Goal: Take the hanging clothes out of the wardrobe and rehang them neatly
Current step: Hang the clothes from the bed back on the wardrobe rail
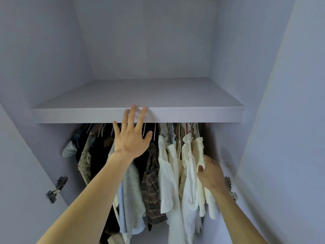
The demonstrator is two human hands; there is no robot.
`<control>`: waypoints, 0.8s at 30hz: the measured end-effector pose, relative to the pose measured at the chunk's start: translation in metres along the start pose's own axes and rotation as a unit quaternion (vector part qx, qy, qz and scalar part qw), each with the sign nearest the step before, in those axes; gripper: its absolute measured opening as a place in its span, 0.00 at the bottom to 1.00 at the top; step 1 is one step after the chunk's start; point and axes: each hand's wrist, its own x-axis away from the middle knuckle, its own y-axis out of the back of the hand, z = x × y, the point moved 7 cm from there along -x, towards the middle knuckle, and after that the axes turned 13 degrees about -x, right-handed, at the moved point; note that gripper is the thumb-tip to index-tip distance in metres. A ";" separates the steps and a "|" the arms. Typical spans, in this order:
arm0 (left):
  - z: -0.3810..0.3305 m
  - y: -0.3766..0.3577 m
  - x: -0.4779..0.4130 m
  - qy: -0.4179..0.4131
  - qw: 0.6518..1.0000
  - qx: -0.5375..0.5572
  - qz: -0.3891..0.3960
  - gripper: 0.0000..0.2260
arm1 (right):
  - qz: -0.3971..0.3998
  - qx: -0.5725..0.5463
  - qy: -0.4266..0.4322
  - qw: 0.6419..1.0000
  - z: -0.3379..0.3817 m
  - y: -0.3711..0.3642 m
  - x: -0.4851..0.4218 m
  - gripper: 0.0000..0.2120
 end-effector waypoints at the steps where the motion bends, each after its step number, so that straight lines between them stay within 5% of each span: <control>1: 0.003 -0.003 0.014 0.002 1.000 0.010 0.017 0.34 | 0.000 -0.020 0.025 0.999 0.011 0.005 0.010 0.20; 7: 0.041 -0.052 0.140 0.048 0.978 0.060 0.193 0.30 | 0.041 -0.068 0.184 0.980 0.086 0.025 0.088 0.17; 17: 0.100 -0.074 0.415 0.189 0.941 0.053 0.274 0.29 | 0.278 -0.023 0.271 0.921 0.101 -0.060 0.262 0.18; 24: 0.127 -0.038 0.654 0.388 0.845 0.048 0.365 0.28 | 0.481 0.017 0.353 0.802 0.124 -0.150 0.423 0.19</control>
